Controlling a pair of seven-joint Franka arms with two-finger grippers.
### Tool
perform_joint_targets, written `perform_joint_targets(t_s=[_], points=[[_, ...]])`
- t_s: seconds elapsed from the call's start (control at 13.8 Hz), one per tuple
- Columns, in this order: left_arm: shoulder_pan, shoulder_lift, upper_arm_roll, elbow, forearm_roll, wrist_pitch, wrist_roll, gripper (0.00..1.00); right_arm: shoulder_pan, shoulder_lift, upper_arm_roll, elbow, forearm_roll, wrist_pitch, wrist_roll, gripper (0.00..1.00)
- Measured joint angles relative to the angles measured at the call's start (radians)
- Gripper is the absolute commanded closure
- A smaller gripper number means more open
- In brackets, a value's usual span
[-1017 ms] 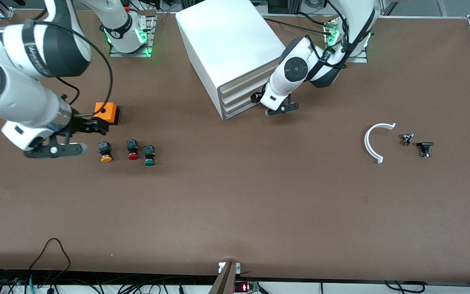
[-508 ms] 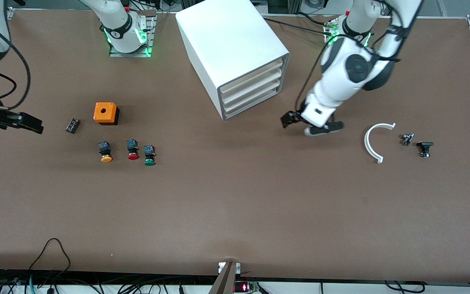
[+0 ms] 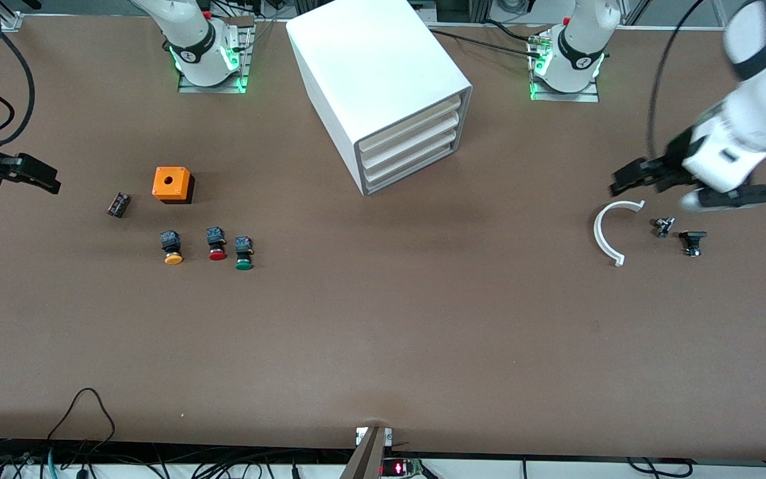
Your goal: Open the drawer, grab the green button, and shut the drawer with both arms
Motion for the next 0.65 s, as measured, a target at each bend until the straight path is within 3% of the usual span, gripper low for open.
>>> perform_joint_targets(t_s=[0.29,0.65], points=[[-0.007,-0.003,0.017,0.125,0.108,-0.162,0.04,0.0,0.0,-0.101,0.004,-0.116,0.0,0.03,0.0,0.0],[-0.021,0.023,-0.001,0.141,0.131,-0.178,0.039,0.0,-0.001,-0.101,0.003,-0.117,0.0,0.036,-0.009,0.0]])
